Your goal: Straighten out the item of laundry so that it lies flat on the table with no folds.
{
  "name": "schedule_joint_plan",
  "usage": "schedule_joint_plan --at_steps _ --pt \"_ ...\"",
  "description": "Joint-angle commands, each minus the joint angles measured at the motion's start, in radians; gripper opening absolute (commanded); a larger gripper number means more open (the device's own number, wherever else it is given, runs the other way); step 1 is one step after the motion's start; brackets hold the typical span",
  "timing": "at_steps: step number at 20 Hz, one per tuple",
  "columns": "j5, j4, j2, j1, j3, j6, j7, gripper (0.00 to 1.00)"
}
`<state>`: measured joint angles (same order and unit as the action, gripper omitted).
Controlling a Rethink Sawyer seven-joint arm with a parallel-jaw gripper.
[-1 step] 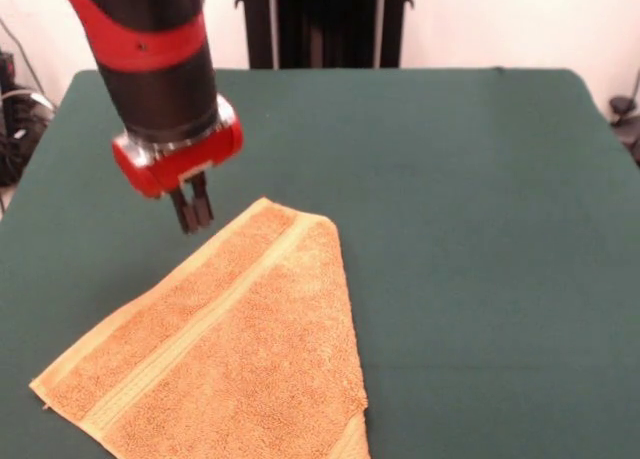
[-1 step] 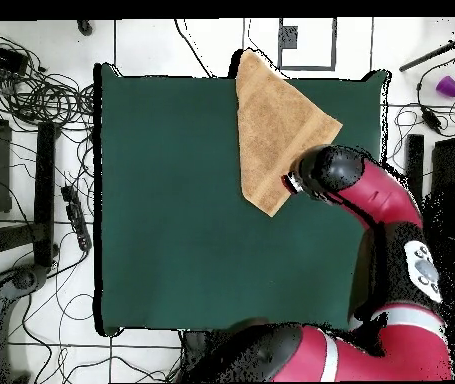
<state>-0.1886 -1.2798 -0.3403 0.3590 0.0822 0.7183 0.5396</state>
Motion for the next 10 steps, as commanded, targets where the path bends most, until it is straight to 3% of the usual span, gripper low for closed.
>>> schedule_joint_plan --at_steps 1,10 --pt "-0.048 0.109 0.192 -0.037 -0.154 0.009 0.237 0.00" --pt "-0.057 0.180 0.244 -0.043 -0.184 -0.016 0.248 0.00"
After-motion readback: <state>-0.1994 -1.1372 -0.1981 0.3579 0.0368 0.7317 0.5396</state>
